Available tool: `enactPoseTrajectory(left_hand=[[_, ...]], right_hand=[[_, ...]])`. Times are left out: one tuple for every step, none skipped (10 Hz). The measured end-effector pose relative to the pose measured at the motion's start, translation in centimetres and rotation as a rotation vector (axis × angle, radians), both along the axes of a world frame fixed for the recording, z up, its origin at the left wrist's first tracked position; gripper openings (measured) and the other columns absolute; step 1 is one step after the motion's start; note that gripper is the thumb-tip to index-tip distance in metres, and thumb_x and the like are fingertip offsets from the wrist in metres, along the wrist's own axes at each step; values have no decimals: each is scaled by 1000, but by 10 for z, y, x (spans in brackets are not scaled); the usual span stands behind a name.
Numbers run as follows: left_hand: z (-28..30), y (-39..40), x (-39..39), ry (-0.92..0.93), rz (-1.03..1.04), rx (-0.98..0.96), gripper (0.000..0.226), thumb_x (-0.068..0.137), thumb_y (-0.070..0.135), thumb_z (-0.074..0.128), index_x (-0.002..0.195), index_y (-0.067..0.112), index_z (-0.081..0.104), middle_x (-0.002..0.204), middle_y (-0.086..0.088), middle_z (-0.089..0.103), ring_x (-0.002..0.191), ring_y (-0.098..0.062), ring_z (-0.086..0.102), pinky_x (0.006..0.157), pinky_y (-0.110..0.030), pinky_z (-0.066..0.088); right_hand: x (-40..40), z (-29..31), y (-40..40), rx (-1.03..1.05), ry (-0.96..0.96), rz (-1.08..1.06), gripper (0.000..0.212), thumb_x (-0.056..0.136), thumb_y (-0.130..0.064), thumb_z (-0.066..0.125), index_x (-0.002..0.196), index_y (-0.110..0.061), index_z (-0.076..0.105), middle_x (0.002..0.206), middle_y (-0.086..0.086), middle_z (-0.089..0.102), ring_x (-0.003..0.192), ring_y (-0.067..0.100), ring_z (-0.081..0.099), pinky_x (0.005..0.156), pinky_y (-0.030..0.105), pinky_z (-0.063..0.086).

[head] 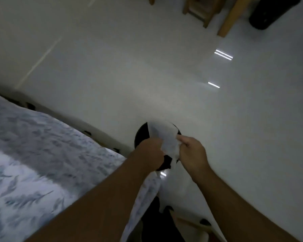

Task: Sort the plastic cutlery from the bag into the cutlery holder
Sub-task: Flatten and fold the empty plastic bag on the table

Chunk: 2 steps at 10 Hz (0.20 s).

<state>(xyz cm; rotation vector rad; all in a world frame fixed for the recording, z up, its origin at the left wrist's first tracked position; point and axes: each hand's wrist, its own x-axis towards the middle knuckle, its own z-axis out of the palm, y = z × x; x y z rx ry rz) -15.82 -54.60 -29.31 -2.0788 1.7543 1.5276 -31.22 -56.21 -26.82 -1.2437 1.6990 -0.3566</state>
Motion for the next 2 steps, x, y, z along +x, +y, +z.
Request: enactPoseTrajectory(left_hand=[[-49, -25, 2, -139, -139, 156, 47, 104, 13, 45, 149, 3, 37, 150, -18, 44, 137, -31, 43, 111, -35, 33], [-75, -35, 8, -218, -233, 181, 45, 105, 15, 42, 148, 7, 37, 150, -16, 43, 136, -32, 44, 110, -38, 38]], right_hand=[[7, -73, -11, 116, 28, 142, 38, 100, 9, 42, 135, 7, 58, 138, 25, 59, 126, 34, 56, 83, 2, 36], [15, -139, -26, 294, 120, 347, 46, 105, -13, 49, 148, 1, 43, 141, 23, 56, 130, 40, 53, 100, 29, 44]])
